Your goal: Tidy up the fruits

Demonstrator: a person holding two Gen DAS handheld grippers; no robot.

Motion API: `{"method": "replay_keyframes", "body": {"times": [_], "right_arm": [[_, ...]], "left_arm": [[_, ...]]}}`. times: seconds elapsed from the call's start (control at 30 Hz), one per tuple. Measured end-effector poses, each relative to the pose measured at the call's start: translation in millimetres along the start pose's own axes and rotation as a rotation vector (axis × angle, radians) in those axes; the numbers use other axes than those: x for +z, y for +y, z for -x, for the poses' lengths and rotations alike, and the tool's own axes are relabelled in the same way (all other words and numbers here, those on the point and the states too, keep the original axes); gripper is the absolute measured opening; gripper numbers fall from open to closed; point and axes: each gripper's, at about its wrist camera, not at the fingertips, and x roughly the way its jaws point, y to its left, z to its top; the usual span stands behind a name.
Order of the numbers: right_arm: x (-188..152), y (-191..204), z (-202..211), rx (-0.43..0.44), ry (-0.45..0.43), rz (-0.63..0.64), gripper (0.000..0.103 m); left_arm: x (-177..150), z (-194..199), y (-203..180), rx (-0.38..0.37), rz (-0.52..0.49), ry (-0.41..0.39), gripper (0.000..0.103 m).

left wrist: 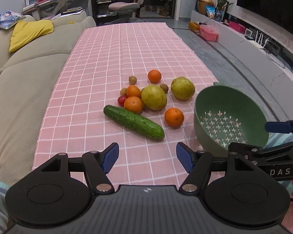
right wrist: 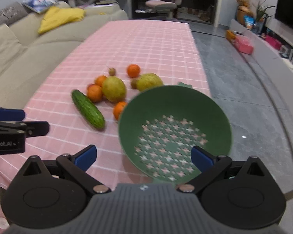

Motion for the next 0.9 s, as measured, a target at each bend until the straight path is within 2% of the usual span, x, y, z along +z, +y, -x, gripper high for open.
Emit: {"method": "replay_keyframes", "body": {"times": [0.13,0.2,0.3,0.37,0.47,0.7,0.77,0.9], "right_arm": [[12,-9,-5,0.047,-0.063,-0.034,0.097],[20,-9,-8,0.058,-0.096,0.005,0.091],[37,-8,-19,0.064,-0.098,0.075,0.087],[50,-11,-30,0.085,-0.079,0.102,0.077],[71,-18,-52,0.115,-0.04,0.121,0.068],[118,-30,-100,0.149,-0.005,0.184,0.065],[128,-32,-115,0.137,0.011,0.219,0.065],[143,-39,-146,0.178,0.073,0.24,0.065]], "left_arm": [[11,-10,8,-0.032,0.037,0.0,0.075],[18,-17,13,-0.034,0.054,0.0,0.073],[30,-28,22,-0.055,0.121,-0.009,0.071],[39,-37,27,-0.081,0.163,0.001,0.067],[58,-53,25,-0.105,0.14,0.021,0.065],[90,-106,25,-0.108,0.202,0.058,0.068],[95,-123,22,-0.095,0.195,0.073,0.07],[104,-150,22,-0.114,0.177,0.124,0.075]]}}
